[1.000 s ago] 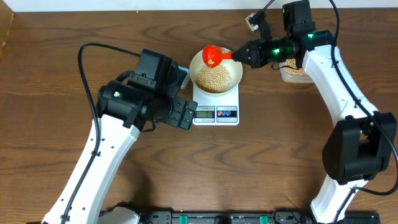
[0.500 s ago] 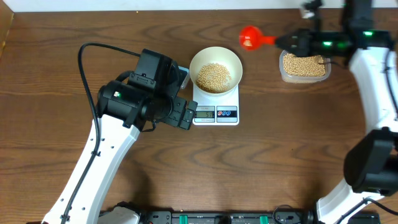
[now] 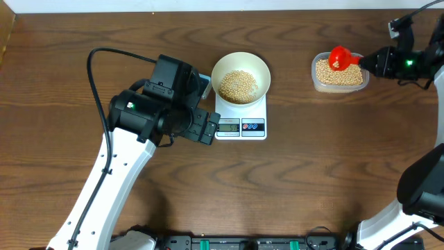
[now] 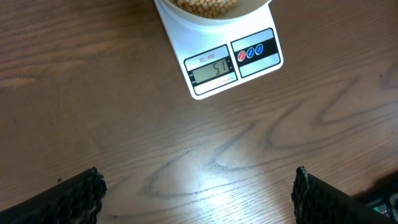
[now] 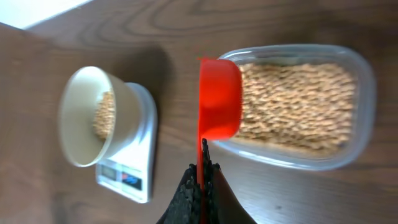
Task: Scoop item into bowl and weigh 50g on scale
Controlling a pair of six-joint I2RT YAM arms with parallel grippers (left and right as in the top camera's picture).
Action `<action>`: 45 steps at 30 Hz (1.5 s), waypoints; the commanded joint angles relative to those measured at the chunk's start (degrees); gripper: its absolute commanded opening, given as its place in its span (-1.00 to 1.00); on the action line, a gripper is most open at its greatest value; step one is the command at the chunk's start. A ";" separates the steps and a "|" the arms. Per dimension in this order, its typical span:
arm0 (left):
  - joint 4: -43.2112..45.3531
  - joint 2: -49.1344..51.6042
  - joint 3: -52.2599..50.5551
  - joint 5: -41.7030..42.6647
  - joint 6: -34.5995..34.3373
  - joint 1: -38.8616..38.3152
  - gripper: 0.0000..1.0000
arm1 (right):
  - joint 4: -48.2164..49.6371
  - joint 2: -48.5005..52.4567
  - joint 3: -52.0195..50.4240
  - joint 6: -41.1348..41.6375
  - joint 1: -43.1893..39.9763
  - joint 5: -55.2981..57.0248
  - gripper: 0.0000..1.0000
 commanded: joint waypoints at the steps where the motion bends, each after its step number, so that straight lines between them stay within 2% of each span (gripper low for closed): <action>1: -0.17 -0.42 -0.55 -0.59 0.81 -0.02 0.95 | 0.17 -1.11 0.46 -3.21 0.87 5.70 -0.98; 5: -0.17 -0.42 -0.55 -0.59 0.81 -0.02 0.95 | 0.15 -1.14 0.46 -6.78 3.74 7.85 -0.97; 15: -0.17 -0.42 -0.55 -0.59 0.81 -0.02 0.96 | 0.87 -2.08 0.48 -8.68 15.39 29.86 -0.97; 28: -0.17 -0.42 -0.55 -0.59 0.81 -0.02 0.96 | 1.44 -8.26 0.48 -11.45 21.16 43.98 -0.98; 39: -0.17 -0.42 -0.55 -0.59 0.81 -0.02 0.96 | 3.89 -8.31 0.48 -8.72 20.59 28.87 -0.98; 45: -0.17 -0.42 -0.55 -0.59 0.81 -0.02 0.96 | 12.04 -7.56 0.46 -4.13 20.87 2.12 -0.98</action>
